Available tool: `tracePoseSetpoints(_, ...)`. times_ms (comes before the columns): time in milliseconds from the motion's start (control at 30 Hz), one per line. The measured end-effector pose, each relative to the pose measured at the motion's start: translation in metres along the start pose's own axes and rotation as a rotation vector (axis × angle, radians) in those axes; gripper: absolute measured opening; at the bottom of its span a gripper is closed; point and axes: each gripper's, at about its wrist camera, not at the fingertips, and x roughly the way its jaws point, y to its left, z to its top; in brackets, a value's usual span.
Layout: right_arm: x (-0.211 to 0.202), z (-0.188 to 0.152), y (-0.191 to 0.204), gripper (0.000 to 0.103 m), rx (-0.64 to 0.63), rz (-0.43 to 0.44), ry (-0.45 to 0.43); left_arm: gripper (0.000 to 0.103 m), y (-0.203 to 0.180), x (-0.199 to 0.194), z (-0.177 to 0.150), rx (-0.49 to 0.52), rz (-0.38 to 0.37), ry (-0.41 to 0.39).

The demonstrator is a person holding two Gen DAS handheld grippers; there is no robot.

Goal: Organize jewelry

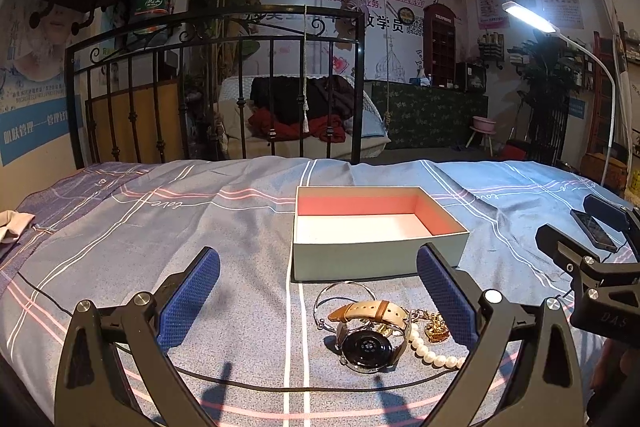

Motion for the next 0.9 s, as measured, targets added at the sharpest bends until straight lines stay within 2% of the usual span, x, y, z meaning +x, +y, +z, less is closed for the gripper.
tracePoseSetpoints(333,0.0046,0.0050,0.0004,0.097,0.013,0.005,0.001,0.096,0.0038,0.0047,-0.0010,-0.011,-0.011,0.029)
tracePoseSetpoints(900,0.0051,0.0034,0.0010,0.097,0.011,0.011,0.007,0.096,0.0016,0.0005,-0.0032,0.003,-0.011,0.011)
